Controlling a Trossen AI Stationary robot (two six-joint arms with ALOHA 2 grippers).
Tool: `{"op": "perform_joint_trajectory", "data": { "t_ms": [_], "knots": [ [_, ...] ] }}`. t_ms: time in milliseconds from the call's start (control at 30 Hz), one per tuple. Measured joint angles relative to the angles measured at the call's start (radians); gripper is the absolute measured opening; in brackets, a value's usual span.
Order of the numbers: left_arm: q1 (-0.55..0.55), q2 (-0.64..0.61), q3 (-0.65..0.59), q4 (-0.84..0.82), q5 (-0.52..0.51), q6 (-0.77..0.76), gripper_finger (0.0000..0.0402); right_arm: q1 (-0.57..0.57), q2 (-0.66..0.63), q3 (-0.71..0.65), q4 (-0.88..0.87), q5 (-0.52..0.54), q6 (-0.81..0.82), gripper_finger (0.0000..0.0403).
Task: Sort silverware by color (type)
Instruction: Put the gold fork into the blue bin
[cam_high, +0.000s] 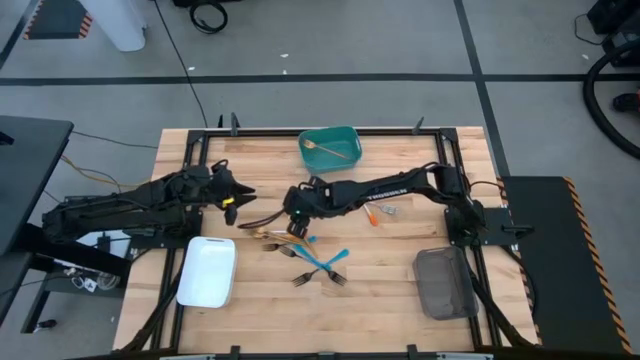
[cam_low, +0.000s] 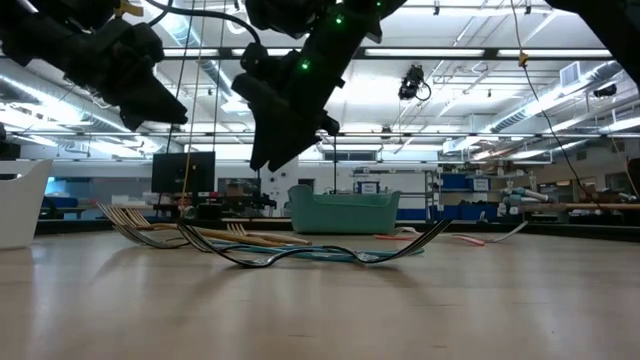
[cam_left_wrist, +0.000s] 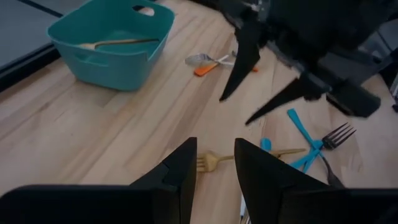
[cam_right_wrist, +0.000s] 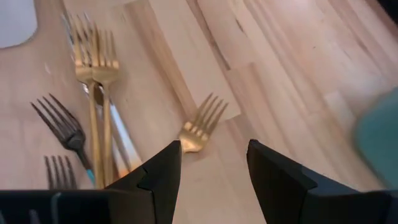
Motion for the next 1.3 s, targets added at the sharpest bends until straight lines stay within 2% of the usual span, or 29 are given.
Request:
{"op": "perform_joint_trajectory", "data": {
  "t_ms": [567,967,1133,1300],
  "knots": [
    [0.0,0.0,0.0,0.004,0.0,-0.003,0.0116,0.044,0.001,-0.146,0.226,0.0,0.06,0.0189],
    [0.0,0.0,0.0,0.005,0.0,-0.003,0.0116,0.046,0.008,-0.32,0.528,0.043,0.052,0.0189],
    [0.0,0.0,0.0,0.011,0.0,-0.003,0.0116,0.047,0.047,-0.32,0.602,0.047,0.032,0.0189],
    [0.0,0.0,0.0,0.004,-0.001,0.001,0.0116,0.046,0.072,-0.324,0.566,0.062,0.037,0.0189]
  ]
}}
